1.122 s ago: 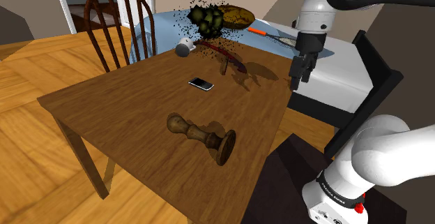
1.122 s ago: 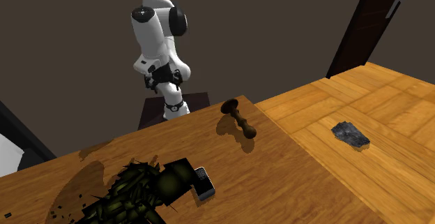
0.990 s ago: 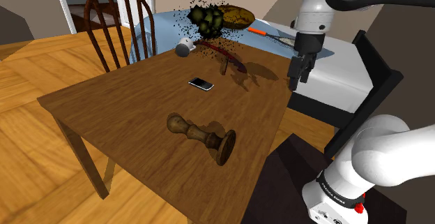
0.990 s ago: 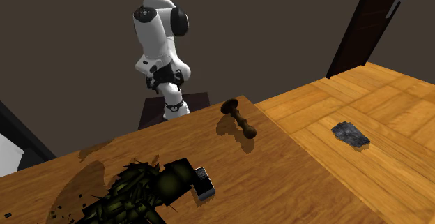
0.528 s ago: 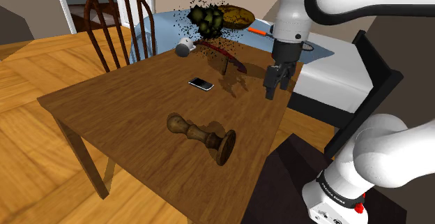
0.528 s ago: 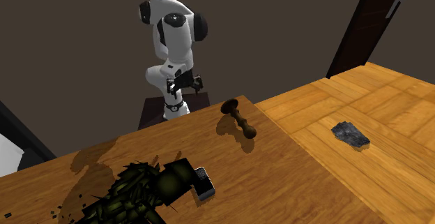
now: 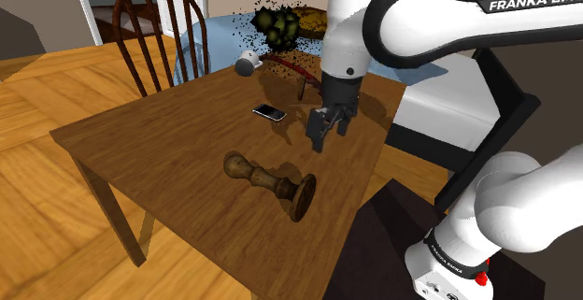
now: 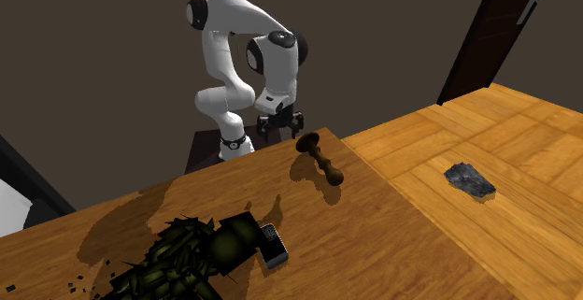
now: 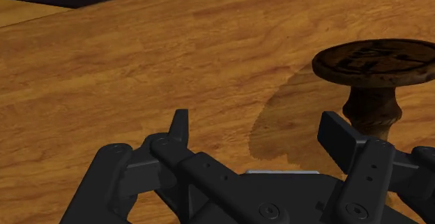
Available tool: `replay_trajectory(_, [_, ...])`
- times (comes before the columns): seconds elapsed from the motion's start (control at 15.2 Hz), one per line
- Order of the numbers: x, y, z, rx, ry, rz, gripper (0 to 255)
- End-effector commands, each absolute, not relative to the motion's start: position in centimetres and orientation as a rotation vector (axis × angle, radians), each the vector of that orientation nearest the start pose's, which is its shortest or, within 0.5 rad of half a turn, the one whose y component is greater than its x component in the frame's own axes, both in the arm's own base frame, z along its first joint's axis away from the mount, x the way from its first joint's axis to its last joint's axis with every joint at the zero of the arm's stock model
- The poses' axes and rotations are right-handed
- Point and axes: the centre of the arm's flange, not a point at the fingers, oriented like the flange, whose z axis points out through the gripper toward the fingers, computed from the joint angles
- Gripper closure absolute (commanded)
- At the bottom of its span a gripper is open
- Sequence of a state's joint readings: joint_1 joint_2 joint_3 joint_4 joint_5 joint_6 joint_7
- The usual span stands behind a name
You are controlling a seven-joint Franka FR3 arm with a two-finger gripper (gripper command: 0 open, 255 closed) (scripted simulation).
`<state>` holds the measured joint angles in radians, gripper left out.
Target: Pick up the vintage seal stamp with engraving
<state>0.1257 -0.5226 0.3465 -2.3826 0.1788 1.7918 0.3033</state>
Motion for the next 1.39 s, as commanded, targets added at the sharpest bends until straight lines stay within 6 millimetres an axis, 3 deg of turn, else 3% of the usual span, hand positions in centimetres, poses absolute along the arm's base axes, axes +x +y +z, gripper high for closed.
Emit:
replay_trajectory(0.0, [34.0, 22.6, 48.6, -3.175, -0.113, 0.106, 0])
replay_trajectory(0.66, [37.0, 35.1, 45.1, -3.217, -0.127, -0.027, 0])
replay_trajectory(1.19, [37.0, 35.3, 41.0, -3.217, -0.128, -0.029, 0])
replay_trajectory(1.32, [37.0, 35.3, 41.0, -3.217, -0.128, -0.029, 0])
